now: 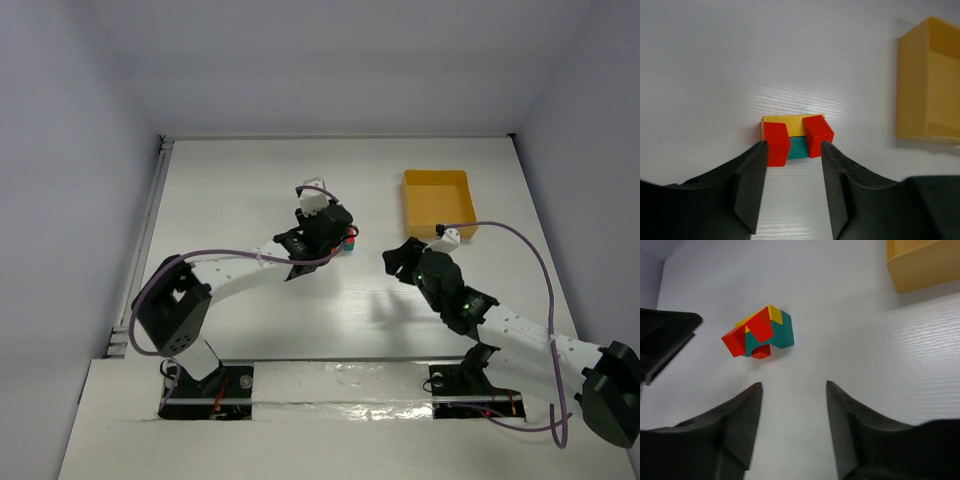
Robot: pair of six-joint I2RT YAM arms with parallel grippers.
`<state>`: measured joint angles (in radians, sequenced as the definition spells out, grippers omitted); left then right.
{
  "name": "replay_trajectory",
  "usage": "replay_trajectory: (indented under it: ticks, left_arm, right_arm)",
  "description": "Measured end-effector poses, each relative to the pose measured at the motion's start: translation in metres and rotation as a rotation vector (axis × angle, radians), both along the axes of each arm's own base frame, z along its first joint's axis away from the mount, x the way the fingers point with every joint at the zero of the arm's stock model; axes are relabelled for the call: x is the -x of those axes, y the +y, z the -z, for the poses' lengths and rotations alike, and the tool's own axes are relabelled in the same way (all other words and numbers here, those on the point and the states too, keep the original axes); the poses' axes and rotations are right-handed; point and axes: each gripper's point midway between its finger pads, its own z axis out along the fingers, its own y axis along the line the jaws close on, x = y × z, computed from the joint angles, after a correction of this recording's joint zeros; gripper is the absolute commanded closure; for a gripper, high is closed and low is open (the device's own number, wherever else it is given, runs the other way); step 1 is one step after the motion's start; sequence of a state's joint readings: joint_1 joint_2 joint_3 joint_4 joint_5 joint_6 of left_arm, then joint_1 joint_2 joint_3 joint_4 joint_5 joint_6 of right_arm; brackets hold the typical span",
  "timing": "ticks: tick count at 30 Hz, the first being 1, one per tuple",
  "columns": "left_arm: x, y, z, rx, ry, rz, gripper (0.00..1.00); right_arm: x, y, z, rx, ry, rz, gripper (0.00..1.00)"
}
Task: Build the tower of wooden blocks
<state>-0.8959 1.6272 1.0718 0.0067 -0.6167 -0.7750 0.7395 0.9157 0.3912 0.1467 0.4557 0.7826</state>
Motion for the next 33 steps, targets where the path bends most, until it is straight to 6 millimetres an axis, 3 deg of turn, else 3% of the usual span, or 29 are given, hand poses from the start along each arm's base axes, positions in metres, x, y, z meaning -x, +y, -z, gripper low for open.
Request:
replay_trajectory:
  ticks: [4,5,8,11,15,23,26,33]
  left_arm:
    - [0.01,0.011,-0.037,0.107,-0.09,0.012,1.0]
    - [0.016,0.017,-0.042,0.128,-0.104,0.018,1.0]
    - [0.032,0.032,-0.041,0.166,-0.123,0.037,1.0]
    - [0.048,0.039,-0.02,0.171,-0.092,0.079,1.0]
    - [0.06,0.033,0.006,0.157,-0.026,0.143,1.0]
    - [0.06,0.019,0.048,0.094,0.061,0.197,1.0]
    - [0.057,0.015,0.052,0.081,0.067,0.196,1.0]
    - [0.045,0.01,0.04,0.081,0.033,0.171,1.0]
  right_arm:
    - [0.0,0.0,-0.004,-0.005,-0.011,-0.004,0.94]
    - [0.0,0.0,-0.004,-0.006,-0.013,-0.005,1.0]
    - [0.0,0.001,-0.004,-0.007,-0.01,-0.008,1.0]
    - [0.0,0.002,0.0,0.0,-0.001,-0.012,1.0]
    - [0.001,0.003,0.002,0.005,0.005,-0.018,1.0]
    - [0.0,0.005,0.002,0.003,0.001,-0.025,1.0]
    - [0.0,0.005,0.002,0.007,0.002,-0.029,1.0]
    - [0.001,0.006,0.004,0.011,0.005,-0.036,1.0]
